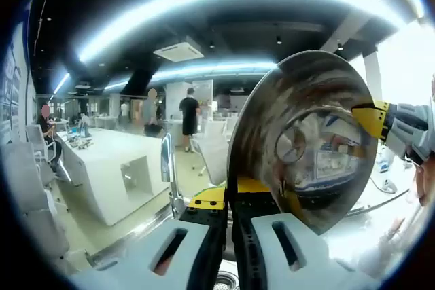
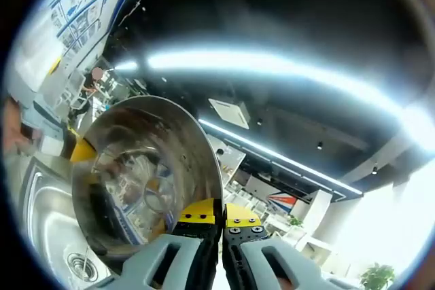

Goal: Pick up bowl with dirty water move over sink pour dirty water into sink return bowl to place

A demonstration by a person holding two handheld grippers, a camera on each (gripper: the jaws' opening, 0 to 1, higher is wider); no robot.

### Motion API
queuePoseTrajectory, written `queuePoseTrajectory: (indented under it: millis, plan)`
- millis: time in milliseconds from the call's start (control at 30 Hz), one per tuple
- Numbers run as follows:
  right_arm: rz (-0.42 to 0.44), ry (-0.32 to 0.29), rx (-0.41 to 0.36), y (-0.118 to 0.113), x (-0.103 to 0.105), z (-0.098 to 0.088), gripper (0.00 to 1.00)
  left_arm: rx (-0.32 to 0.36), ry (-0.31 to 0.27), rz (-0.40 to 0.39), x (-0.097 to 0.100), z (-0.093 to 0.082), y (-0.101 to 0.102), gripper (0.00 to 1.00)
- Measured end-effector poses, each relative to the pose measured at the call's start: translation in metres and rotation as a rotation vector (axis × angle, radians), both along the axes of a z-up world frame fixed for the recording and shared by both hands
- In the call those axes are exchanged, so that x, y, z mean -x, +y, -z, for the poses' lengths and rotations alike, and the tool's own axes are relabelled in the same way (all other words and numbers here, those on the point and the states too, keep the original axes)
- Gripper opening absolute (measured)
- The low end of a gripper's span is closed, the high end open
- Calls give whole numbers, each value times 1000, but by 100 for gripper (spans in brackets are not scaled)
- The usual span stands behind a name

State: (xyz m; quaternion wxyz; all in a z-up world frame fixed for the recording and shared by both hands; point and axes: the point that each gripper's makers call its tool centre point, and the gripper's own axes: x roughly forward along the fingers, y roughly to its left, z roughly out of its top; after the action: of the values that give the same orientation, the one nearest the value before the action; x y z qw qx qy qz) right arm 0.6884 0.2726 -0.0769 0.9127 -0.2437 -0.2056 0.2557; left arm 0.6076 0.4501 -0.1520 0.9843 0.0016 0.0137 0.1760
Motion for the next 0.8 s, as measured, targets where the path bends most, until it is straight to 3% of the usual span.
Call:
queuePoseTrajectory:
  millis: [800]
  plan:
    - [-9, -41, -28, -2, 2, -11, 0, -46, -39, -20, 0, -13, -1, 0]
